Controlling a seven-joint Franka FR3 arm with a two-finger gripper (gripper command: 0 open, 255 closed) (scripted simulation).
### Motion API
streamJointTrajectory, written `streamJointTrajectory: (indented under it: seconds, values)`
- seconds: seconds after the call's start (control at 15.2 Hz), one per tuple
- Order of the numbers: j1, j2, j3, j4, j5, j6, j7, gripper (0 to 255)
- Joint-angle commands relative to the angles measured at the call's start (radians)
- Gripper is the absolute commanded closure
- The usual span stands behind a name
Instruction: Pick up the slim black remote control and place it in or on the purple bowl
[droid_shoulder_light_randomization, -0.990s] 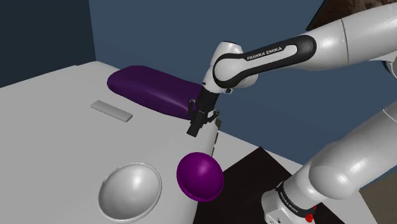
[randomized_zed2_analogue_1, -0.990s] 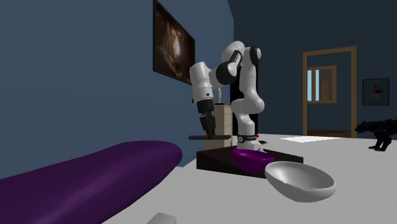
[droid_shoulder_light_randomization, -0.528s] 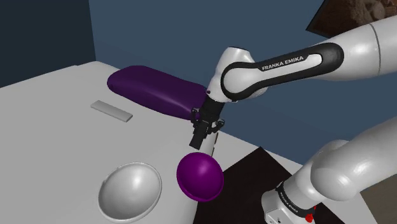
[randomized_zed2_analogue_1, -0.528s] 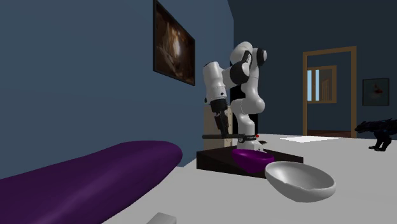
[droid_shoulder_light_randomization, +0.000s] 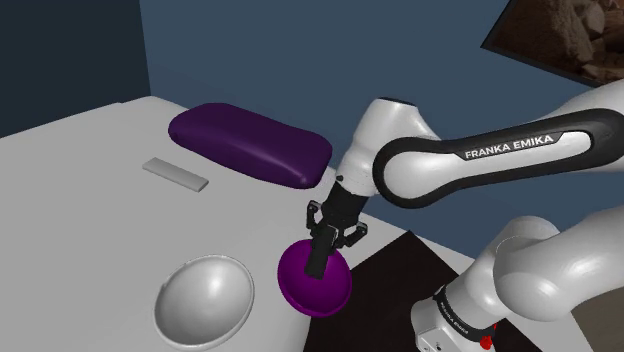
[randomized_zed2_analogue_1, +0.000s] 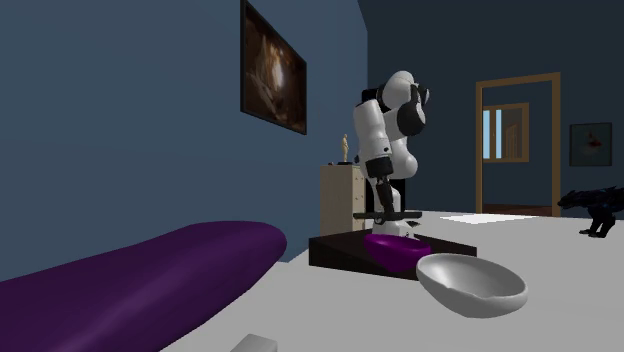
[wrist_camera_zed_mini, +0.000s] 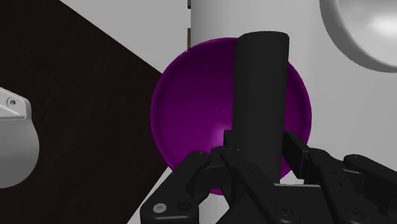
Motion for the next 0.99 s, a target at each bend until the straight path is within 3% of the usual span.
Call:
streamJointTrajectory:
  seconds: [0.0, 0.66, 0.92]
  values:
    - [0.027, -0.031, 0.017, -0.029, 0.028, 0.005, 0.019, 255]
    - [0.032, 0.134, 0.054, -0.073, 0.075, 0.21, -0.031, 255]
    - [0.032, 0.134, 0.054, -0.073, 0.075, 0.21, -0.031, 255]
